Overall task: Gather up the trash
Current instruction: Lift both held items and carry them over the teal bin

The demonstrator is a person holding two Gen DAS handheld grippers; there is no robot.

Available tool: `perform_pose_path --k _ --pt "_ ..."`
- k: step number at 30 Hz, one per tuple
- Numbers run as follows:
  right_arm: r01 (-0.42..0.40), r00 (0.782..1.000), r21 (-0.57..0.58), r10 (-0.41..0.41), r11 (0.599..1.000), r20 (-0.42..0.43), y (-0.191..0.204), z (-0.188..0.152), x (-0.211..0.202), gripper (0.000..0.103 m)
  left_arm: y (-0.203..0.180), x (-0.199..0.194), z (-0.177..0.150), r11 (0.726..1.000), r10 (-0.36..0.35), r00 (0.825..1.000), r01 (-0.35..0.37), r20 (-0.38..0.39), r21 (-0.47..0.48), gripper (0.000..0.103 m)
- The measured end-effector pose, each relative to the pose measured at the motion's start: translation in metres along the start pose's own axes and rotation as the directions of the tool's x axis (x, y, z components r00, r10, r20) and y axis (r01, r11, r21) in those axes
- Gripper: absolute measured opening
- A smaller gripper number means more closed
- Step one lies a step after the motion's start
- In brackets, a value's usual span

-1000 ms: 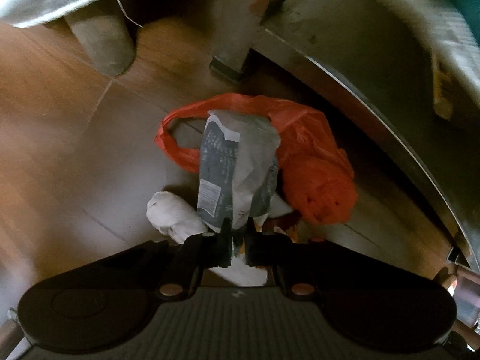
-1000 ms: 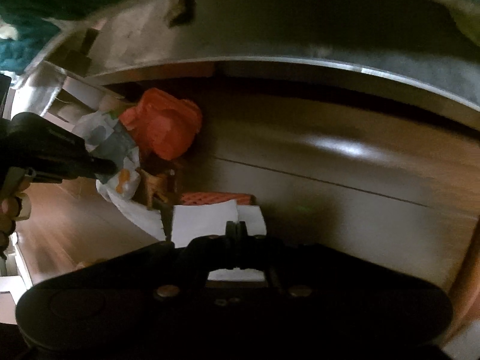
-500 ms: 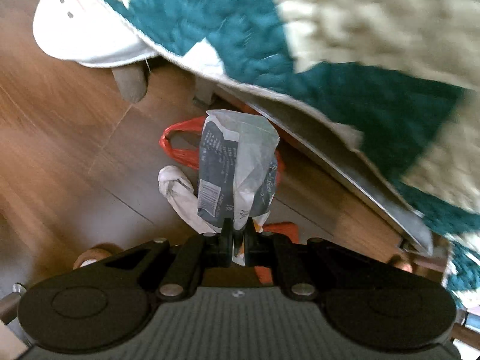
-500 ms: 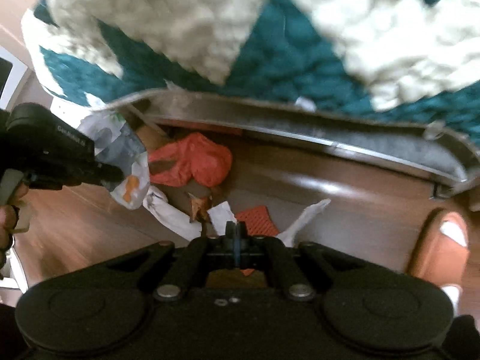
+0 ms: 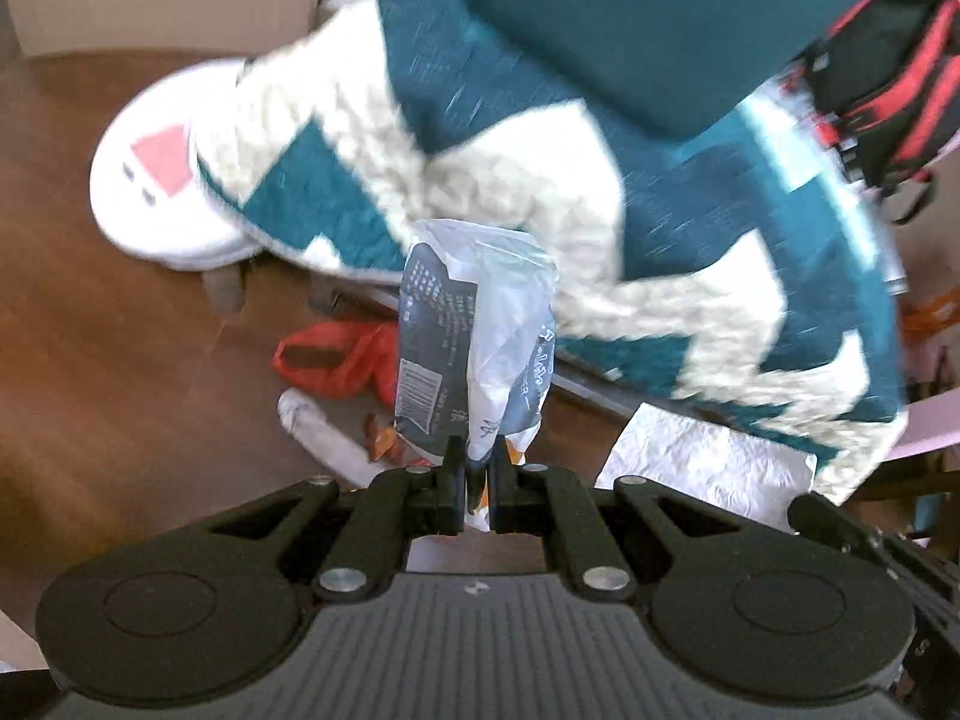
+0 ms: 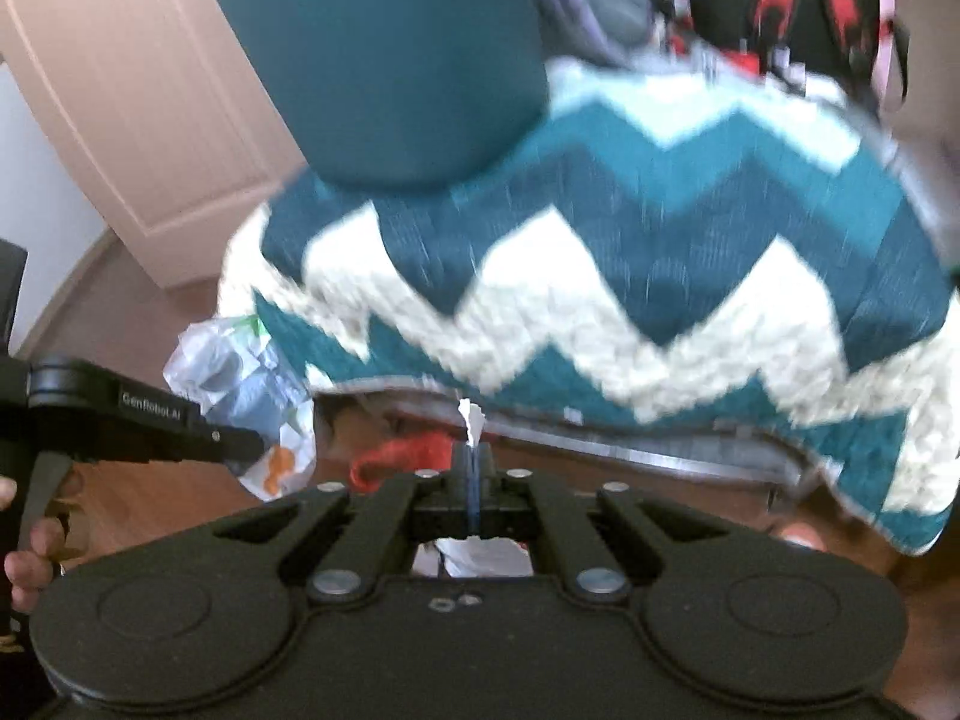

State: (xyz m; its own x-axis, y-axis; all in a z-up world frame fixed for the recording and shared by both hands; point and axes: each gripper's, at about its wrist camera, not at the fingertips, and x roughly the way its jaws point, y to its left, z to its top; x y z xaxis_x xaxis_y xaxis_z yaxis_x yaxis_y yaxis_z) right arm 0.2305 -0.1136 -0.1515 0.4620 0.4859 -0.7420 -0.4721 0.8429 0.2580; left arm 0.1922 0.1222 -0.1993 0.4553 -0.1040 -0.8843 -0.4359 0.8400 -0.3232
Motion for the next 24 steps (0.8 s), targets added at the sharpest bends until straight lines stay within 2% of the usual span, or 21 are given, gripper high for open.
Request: perform_pose_path --k 6,13,20,24 --pt "0.003 0.988 -0.085 0.010 0.996 0.155 0.026 0.037 -0.063 0.001 -0.025 -0.071 0.017 0.998 -0.041 0.989 0.034 0.142 0.051 0.006" --pt "0.046 0.938 -0.195 0.025 0.980 0.345 0.054 0.098 -0.131 0.001 -0.063 -0.149 0.048 0.987 -0.104 0.953 0.063 0.285 0.150 0.007" --pt "0.108 0.871 -0.270 0.040 0.957 0.490 0.077 0.176 -0.183 0.001 -0.102 -0.228 0.100 0.970 -0.163 0.892 0.067 0.421 0.235 0.007" --pt "0.107 0.834 -0.269 0.061 0.957 0.548 0.088 0.222 -0.201 0.001 -0.129 -0.268 0.134 0.958 -0.185 0.856 0.049 0.482 0.281 0.007"
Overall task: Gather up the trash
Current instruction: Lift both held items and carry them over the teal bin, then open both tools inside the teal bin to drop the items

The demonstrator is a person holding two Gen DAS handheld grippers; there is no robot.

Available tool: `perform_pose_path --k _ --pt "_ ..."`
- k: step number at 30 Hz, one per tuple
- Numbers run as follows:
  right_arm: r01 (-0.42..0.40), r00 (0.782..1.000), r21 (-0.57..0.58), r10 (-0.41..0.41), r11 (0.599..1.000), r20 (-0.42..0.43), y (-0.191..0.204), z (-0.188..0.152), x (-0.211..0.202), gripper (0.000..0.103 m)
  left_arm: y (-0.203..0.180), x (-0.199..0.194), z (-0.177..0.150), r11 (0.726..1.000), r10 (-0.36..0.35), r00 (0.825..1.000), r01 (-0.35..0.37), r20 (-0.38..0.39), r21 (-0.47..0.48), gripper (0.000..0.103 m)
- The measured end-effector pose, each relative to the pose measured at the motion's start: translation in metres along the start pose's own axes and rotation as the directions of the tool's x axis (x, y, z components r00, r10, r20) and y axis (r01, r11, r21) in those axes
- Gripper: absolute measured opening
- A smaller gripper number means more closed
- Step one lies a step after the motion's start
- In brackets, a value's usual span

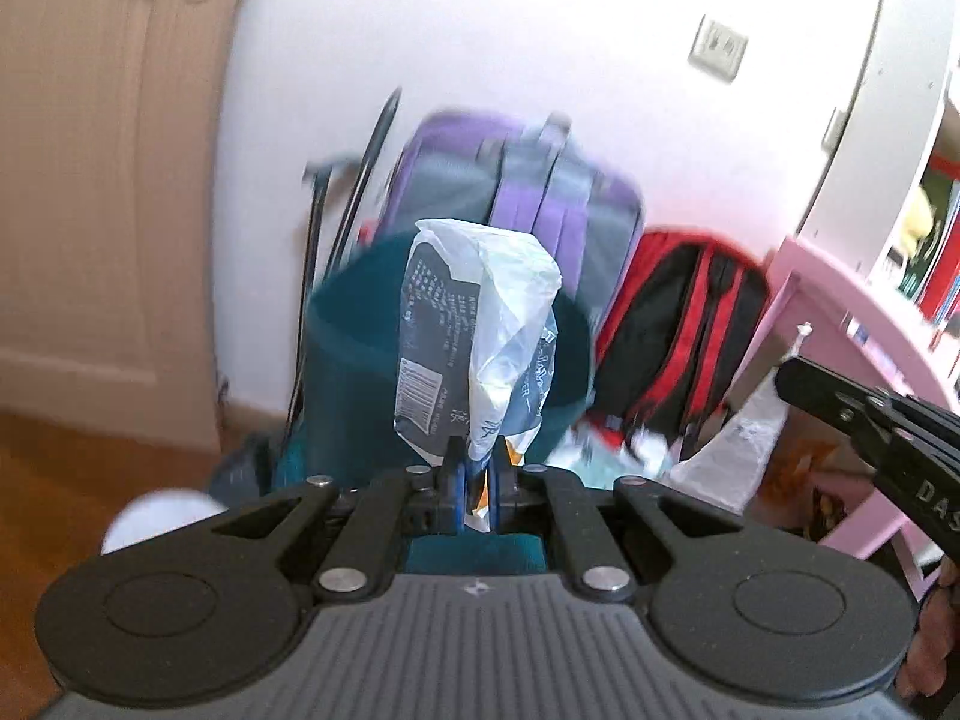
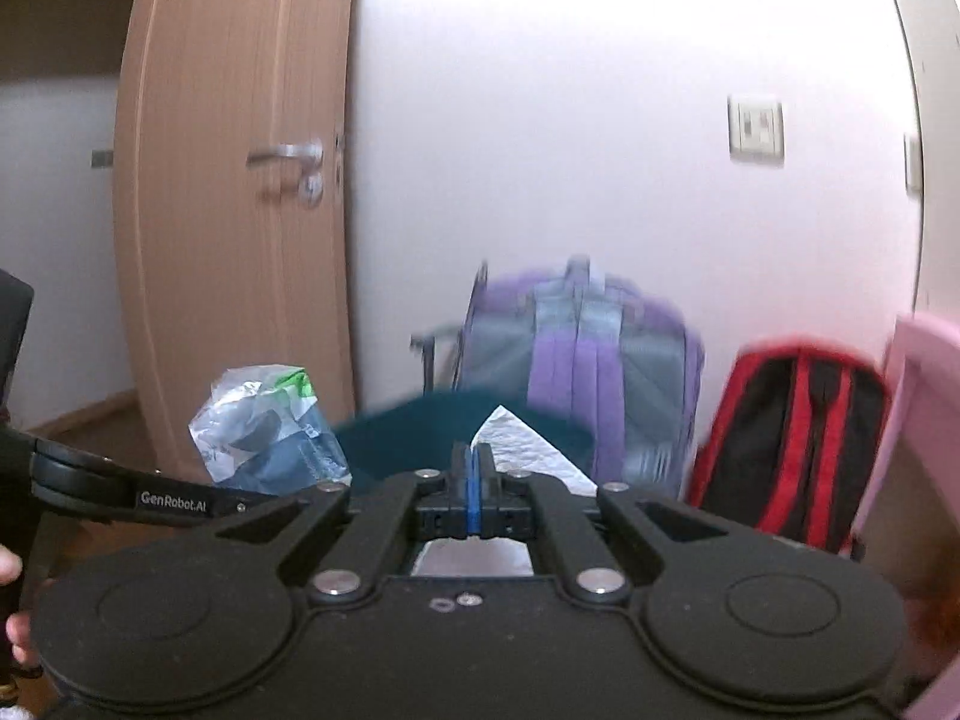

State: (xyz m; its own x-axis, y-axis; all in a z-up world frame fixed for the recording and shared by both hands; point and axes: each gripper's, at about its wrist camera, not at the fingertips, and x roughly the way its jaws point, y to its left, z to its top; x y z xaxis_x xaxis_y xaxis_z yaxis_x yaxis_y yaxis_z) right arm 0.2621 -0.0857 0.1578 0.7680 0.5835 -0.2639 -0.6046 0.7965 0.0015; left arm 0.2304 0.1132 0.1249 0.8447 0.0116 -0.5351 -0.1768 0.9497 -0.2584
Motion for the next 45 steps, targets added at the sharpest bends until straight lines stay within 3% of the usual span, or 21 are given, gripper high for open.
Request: perform_pose_path --k 5,13,24,31,35,40,45 --pt "0.008 0.999 -0.005 -0.007 1.000 0.050 0.000 0.043 0.027 0.001 -0.010 0.008 0.049 0.998 0.017 0.999 -0.020 0.049 0.053 0.007" --pt "-0.003 0.999 0.018 0.002 1.000 0.049 -0.003 0.072 0.098 0.001 0.010 0.061 0.085 0.998 0.040 0.999 -0.041 0.025 0.040 0.007" --pt "-0.014 0.992 0.058 0.022 0.998 -0.124 -0.015 0.022 0.178 0.001 0.037 0.145 0.069 0.998 0.053 0.991 -0.049 -0.120 0.038 0.007" --pt "-0.011 0.970 0.056 0.024 0.998 -0.242 -0.018 -0.012 0.199 0.001 0.038 0.183 0.050 0.997 0.056 0.967 -0.041 -0.248 0.068 0.007" --pt "-0.008 0.959 0.061 0.025 0.998 -0.282 -0.022 -0.022 0.199 0.001 0.033 0.187 0.050 0.996 0.057 0.961 -0.035 -0.270 0.085 0.007" --pt "-0.007 0.955 0.091 0.033 0.996 -0.294 -0.030 -0.024 0.192 0.013 0.028 0.186 0.053 0.995 0.067 0.960 -0.046 -0.271 0.084 0.008" --pt "-0.002 0.956 0.084 0.026 0.996 -0.294 -0.033 -0.023 0.179 0.016 0.027 0.177 0.054 0.997 0.061 0.962 -0.048 -0.265 0.055 0.010"
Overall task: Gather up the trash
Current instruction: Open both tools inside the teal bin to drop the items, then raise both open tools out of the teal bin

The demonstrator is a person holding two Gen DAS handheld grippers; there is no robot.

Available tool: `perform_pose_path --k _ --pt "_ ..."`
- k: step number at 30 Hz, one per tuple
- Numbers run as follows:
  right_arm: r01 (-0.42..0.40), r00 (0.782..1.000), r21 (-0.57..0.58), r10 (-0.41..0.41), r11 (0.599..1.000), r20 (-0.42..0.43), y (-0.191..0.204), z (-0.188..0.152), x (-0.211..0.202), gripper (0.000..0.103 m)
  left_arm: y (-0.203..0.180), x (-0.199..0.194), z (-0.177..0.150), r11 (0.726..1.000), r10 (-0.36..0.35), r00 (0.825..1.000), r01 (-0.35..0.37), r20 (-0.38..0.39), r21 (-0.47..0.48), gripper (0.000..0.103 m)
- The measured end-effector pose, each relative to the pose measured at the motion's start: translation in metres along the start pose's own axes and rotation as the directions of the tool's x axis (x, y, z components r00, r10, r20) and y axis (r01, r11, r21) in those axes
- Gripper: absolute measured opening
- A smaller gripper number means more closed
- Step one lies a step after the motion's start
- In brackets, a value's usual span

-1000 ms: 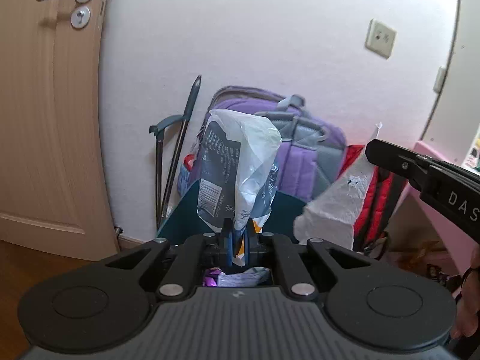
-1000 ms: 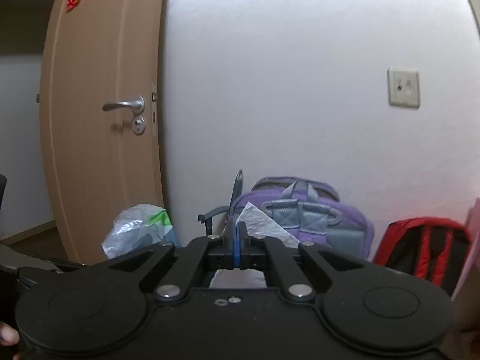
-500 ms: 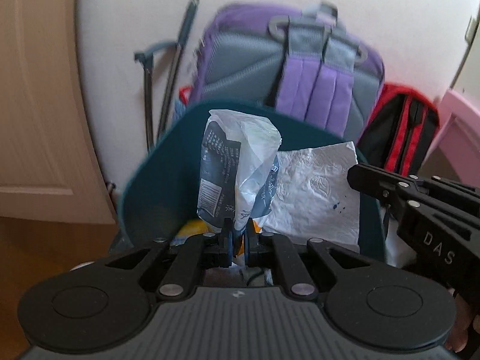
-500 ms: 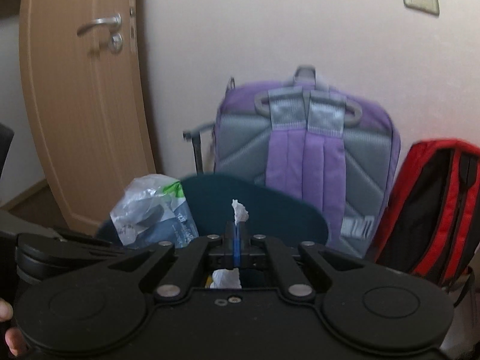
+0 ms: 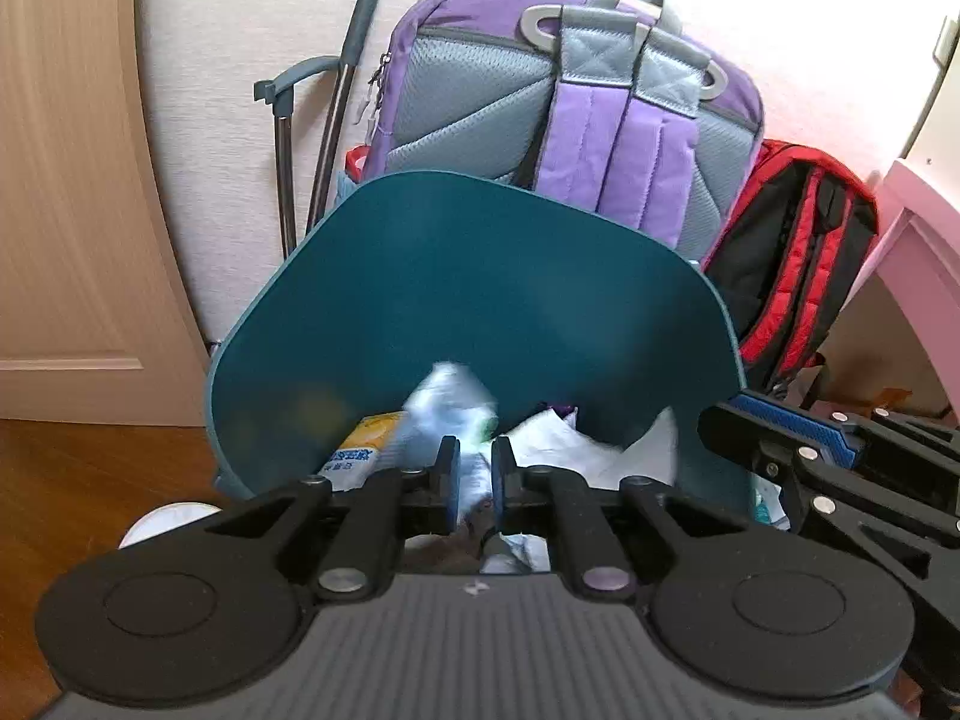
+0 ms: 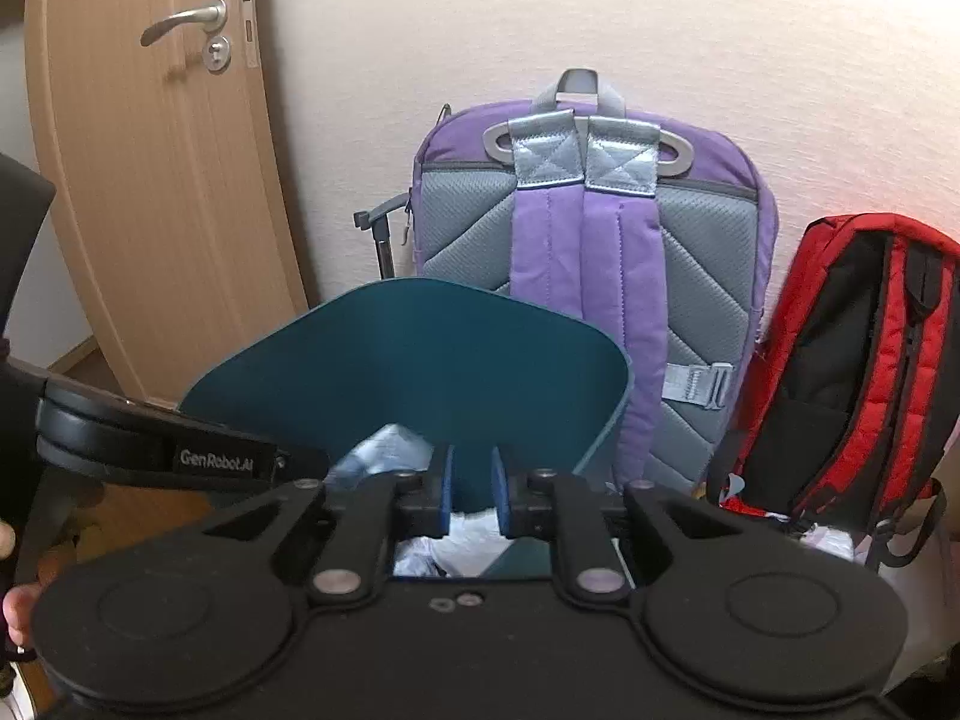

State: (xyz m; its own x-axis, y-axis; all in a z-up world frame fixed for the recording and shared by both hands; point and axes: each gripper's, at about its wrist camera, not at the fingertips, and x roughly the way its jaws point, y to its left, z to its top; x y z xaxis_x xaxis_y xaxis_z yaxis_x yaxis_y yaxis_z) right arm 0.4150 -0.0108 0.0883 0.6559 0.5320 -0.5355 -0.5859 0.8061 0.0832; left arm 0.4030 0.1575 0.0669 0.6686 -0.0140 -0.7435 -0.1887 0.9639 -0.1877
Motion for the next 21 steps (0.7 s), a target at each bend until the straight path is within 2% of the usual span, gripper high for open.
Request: perform_pose_path --k 6,8,9,14,17,21 --pt "-0.007 1.000 -0.014 0.008 1.000 0.016 0.004 -0.003 -0.031 0.021 -0.004 -0.027 -0.005 1.000 0.003 1.000 -0.003 0.027 -0.012 0.022" --pt "-0.009 1.000 -0.021 0.010 1.000 0.022 0.008 -0.004 -0.044 0.022 -0.006 -0.039 -0.008 1.000 0.001 0.999 -0.001 0.039 -0.015 0.032" --pt "-0.009 1.000 -0.022 0.010 1.000 0.026 0.009 -0.004 -0.051 0.023 -0.007 -0.045 -0.009 1.000 0.001 0.999 0.000 0.048 -0.016 0.034" --pt "-0.019 0.998 -0.018 0.020 1.000 0.056 0.016 -0.007 -0.089 0.024 -0.013 -0.080 -0.022 1.000 0.002 0.996 -0.002 0.087 -0.008 0.055" --pt "-0.028 0.997 -0.014 0.029 1.000 0.073 0.020 -0.009 -0.111 0.033 -0.017 -0.100 -0.031 1.000 0.005 0.995 -0.005 0.103 0.002 0.055" --pt "-0.037 0.995 -0.016 0.039 0.999 0.095 0.026 -0.015 -0.139 0.037 -0.019 -0.124 -0.045 1.000 -0.002 0.994 0.001 0.113 0.006 0.059"
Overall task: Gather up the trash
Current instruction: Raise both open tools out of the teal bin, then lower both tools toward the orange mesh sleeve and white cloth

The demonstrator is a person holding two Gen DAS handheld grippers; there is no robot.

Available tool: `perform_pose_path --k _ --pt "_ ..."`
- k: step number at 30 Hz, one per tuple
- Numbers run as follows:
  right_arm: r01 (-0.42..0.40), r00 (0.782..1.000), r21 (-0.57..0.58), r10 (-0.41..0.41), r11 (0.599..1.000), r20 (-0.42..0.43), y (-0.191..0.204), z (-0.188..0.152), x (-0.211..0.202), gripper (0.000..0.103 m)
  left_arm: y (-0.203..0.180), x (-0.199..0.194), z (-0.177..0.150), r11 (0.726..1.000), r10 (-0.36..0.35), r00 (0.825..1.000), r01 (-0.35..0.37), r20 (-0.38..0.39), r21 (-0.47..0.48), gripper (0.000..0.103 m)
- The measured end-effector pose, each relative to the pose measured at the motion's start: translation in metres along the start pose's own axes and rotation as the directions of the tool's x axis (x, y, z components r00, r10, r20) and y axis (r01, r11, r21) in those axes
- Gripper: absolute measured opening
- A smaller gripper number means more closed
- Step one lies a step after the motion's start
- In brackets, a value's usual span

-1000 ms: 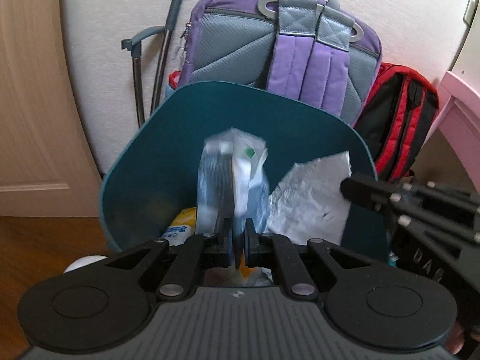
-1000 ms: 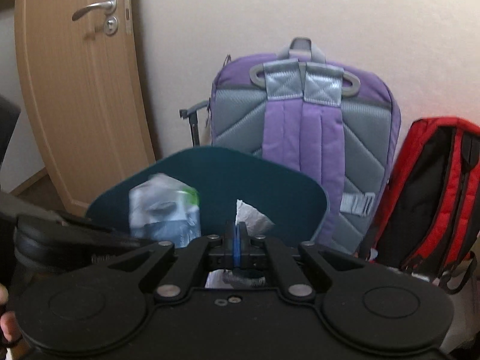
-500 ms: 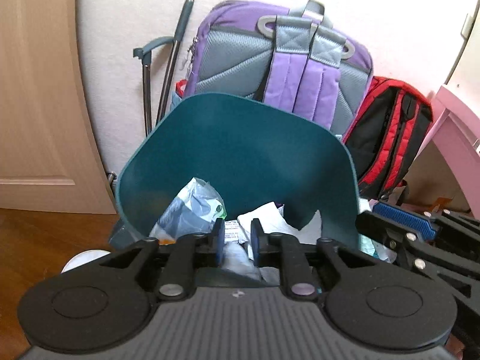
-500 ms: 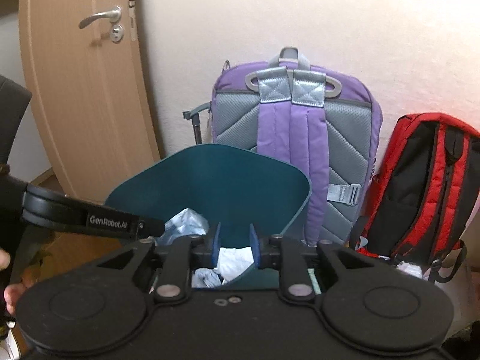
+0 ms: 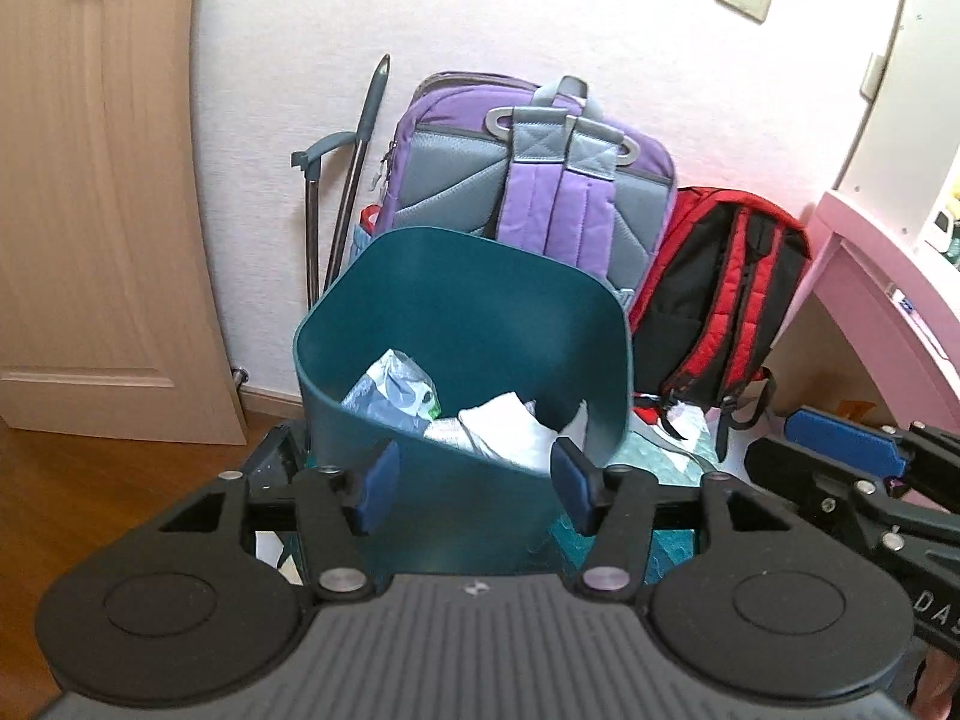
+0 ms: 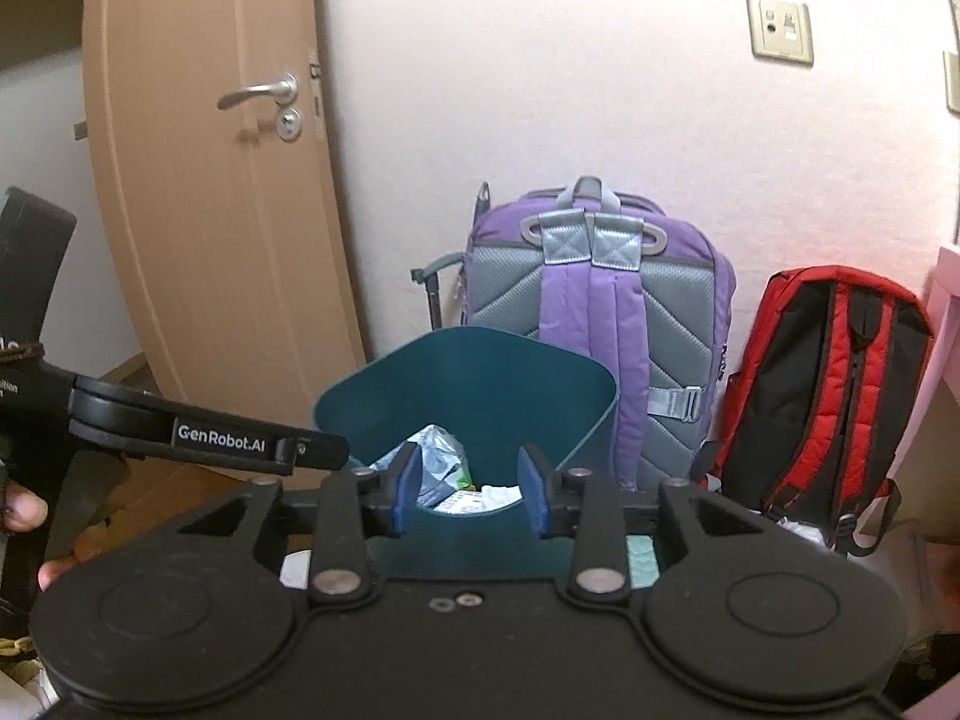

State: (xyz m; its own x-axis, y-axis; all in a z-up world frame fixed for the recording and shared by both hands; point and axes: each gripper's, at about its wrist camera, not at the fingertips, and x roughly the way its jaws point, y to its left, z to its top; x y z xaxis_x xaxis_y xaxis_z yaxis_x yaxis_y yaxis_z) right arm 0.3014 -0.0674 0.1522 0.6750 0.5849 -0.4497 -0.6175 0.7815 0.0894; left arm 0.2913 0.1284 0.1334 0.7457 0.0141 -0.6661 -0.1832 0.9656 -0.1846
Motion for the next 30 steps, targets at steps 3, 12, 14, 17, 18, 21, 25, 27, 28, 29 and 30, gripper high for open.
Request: perform_pose_path --k 3,12,14,17,18,21,25,27,28,29,30 --pt "-0.009 1.000 0.005 0.009 1.000 0.009 0.005 -0.005 -0.018 0.038 -0.003 -0.017 -0.013 1.000 -0.002 1.000 0.002 0.008 0.015 0.066" --pt "-0.043 0.999 -0.002 0.043 0.999 -0.006 0.021 -0.032 -0.055 0.042 -0.005 -0.048 -0.056 0.999 -0.005 1.000 0.005 -0.014 0.032 0.071" --pt "-0.047 0.999 0.000 0.047 0.999 -0.011 0.024 -0.040 -0.060 0.043 -0.005 -0.052 -0.065 0.999 -0.004 1.000 0.005 -0.016 0.039 0.074" --pt "-0.057 0.998 0.004 0.057 0.998 -0.026 0.027 -0.055 -0.064 0.046 -0.005 -0.057 -0.080 0.999 -0.014 1.000 0.015 -0.025 0.045 0.079" --pt "-0.059 0.998 0.005 0.059 0.998 -0.033 0.028 -0.061 -0.064 0.047 -0.004 -0.058 -0.086 0.999 -0.020 0.999 0.021 -0.030 0.043 0.081" --pt "-0.074 0.995 0.004 0.074 0.997 -0.061 0.031 -0.080 -0.063 0.048 -0.003 -0.057 -0.103 0.998 -0.041 0.998 0.043 -0.046 0.038 0.081" --pt "-0.082 0.991 0.008 0.083 0.997 -0.110 0.033 -0.109 -0.056 0.049 0.000 -0.051 -0.126 0.997 -0.065 0.996 0.067 -0.068 0.034 0.084" --pt "-0.083 0.988 0.019 0.085 0.996 -0.128 0.032 -0.123 -0.052 0.049 0.003 -0.043 -0.139 0.997 -0.075 0.994 0.077 -0.084 0.027 0.085" --pt "-0.086 0.986 0.030 0.089 0.996 -0.138 0.031 -0.131 -0.050 0.049 0.005 -0.039 -0.146 0.997 -0.071 0.993 0.074 -0.095 0.022 0.087" --pt "-0.090 0.984 0.043 0.096 0.995 -0.150 0.030 -0.139 -0.046 0.049 0.006 -0.034 -0.152 0.997 -0.066 0.992 0.069 -0.110 0.020 0.088" --pt "-0.093 0.982 0.051 0.100 0.994 -0.162 0.028 -0.146 -0.044 0.049 0.008 -0.028 -0.159 0.998 -0.062 0.990 0.065 -0.125 0.020 0.090"
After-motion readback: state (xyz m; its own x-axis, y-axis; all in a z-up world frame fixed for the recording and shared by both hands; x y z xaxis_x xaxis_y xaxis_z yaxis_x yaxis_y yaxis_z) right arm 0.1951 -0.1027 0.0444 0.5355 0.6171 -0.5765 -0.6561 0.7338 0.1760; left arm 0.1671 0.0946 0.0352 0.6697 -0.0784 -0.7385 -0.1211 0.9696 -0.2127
